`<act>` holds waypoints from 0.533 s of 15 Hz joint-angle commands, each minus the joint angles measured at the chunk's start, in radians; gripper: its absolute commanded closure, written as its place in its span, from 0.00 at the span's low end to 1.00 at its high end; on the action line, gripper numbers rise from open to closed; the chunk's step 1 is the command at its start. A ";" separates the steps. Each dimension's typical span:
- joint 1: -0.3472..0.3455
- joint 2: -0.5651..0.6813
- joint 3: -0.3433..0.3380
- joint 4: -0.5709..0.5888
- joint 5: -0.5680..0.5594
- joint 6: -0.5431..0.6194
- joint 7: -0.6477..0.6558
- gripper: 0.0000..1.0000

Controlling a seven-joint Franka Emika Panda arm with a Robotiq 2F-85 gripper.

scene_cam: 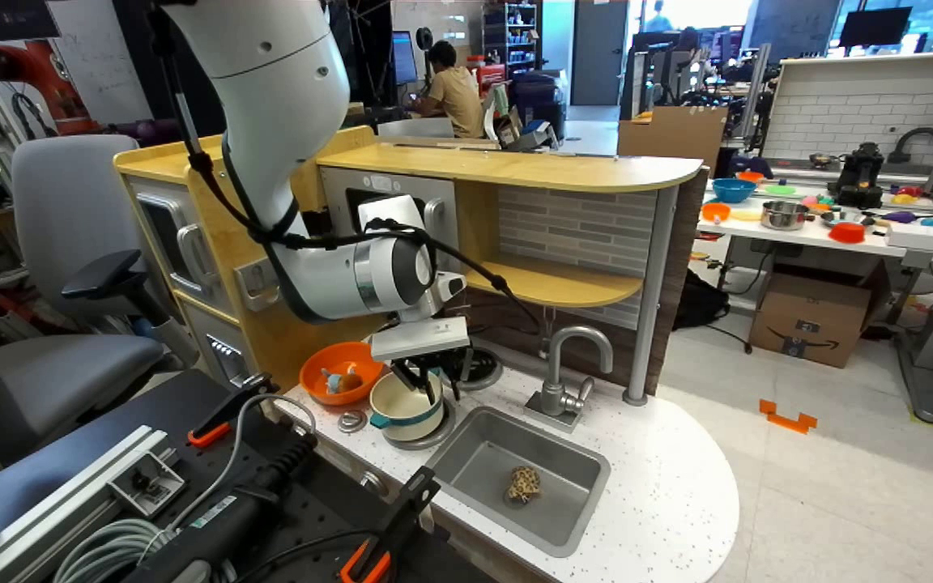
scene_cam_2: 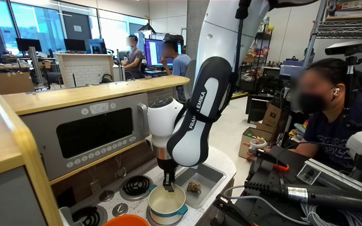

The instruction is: Pick up the white pot then place it back down on the stove

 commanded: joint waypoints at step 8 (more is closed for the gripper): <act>0.054 -0.175 -0.128 -0.251 -0.004 0.199 0.011 0.00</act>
